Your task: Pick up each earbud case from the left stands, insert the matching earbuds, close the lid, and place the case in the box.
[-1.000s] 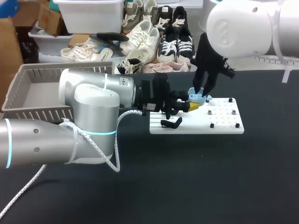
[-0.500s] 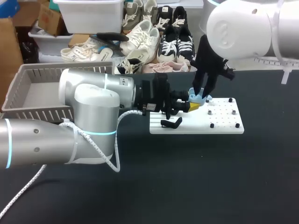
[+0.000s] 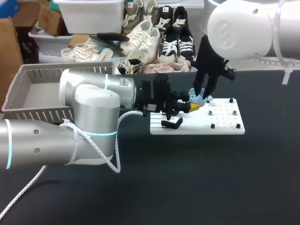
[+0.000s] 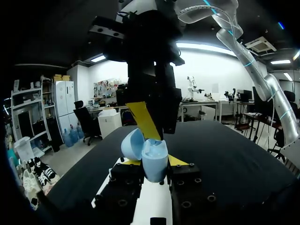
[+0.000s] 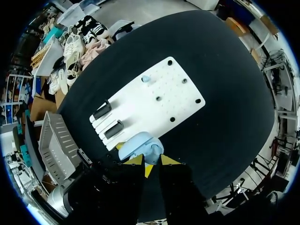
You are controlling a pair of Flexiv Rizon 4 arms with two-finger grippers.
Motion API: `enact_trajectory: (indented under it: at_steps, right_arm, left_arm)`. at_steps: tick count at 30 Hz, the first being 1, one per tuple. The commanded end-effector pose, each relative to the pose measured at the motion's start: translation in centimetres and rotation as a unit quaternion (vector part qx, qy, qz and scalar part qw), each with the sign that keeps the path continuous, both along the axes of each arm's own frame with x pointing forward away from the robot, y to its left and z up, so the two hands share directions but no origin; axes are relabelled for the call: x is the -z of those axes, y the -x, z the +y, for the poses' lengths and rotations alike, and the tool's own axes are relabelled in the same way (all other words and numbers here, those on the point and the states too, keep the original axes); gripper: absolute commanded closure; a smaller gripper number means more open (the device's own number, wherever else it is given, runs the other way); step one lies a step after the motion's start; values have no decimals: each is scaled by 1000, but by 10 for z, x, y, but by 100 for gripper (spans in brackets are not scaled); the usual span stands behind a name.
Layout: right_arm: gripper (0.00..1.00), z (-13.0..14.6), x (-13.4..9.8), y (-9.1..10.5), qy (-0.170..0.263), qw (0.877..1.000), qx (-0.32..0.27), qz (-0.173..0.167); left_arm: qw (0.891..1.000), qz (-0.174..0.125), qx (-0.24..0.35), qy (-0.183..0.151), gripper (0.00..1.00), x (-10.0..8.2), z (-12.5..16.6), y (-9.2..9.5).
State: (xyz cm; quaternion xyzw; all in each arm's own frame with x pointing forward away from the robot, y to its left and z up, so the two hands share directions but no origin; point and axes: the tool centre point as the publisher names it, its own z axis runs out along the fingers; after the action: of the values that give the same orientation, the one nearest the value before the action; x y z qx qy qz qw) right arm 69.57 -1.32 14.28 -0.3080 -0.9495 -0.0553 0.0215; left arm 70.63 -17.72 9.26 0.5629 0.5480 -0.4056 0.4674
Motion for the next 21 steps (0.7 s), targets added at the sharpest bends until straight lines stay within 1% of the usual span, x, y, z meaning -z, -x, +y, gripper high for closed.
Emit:
enact_trajectory:
  at_steps: [1,5,9,12,17,19,21]
  right_arm:
    - [82,-1,0,3,1,1000,1,-1]
    - [78,-1,0,4,1,1000,1,0]
    - [70,-1,1,4,1,1000,1,0]
    - [70,-2,0,5,1,1000,0,-1]
    - [70,-2,-7,13,-1,1000,-3,-11]
    - [70,-2,-11,17,-1,1000,-8,-21]
    - [71,-2,-16,20,0,999,-24,-41]
  left_arm:
    - [1000,-1,-1,2,100,0,1,0]
    - [1000,-1,-1,2,100,0,1,0]
    - [1000,-1,-1,2,100,0,1,0]
    - [1000,-1,-1,2,100,0,1,0]
    - [1000,-1,-1,2,100,0,1,0]
    - [1000,-1,-1,2,100,0,1,0]
    - [1000,-1,-1,2,100,0,1,0]
